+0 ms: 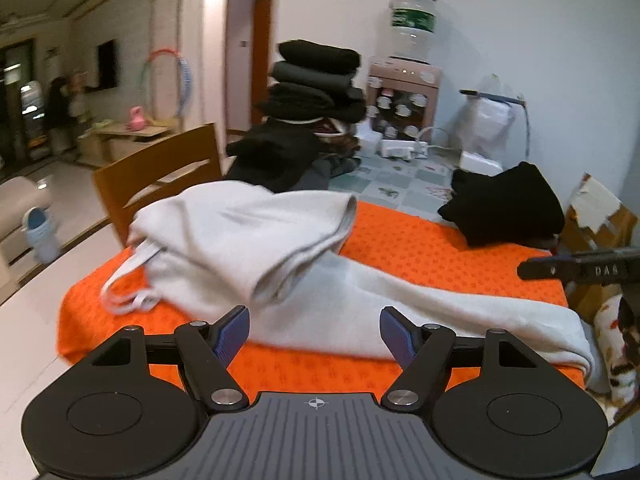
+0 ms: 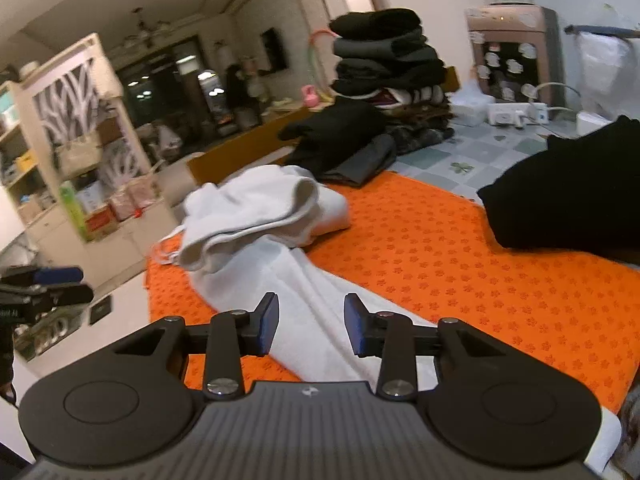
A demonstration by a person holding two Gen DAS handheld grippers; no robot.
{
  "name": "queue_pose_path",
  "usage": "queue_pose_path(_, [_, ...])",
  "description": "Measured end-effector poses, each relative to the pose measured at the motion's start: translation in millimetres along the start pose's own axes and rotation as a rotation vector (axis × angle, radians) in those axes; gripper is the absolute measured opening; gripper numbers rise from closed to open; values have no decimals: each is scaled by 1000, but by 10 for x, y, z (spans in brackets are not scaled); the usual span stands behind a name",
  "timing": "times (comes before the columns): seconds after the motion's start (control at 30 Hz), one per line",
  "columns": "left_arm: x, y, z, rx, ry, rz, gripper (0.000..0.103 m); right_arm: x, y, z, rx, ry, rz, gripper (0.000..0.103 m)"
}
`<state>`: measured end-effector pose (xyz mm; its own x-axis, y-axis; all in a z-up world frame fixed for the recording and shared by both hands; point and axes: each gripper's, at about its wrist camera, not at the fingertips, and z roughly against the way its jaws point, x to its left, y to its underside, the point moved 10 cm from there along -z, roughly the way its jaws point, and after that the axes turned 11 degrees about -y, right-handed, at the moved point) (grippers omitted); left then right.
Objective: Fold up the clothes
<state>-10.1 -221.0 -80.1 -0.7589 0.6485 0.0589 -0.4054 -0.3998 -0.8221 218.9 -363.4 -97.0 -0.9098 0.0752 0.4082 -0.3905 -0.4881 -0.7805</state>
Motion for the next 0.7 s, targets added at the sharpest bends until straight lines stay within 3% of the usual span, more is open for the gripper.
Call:
queue_pose_path(0.2, [-95, -283, -514, 3, 156, -147, 73, -31, 97, -173, -15, 93, -62, 42])
queue_pose_path(0.53, [-605, -657, -1438, 47, 570, -589, 35, 107, 482, -258, -87, 305, -240, 42])
queue_pose_path(0.7, [-935, -668, -1823, 81, 762, -820, 34, 198, 667, -355, -178, 453, -385, 42])
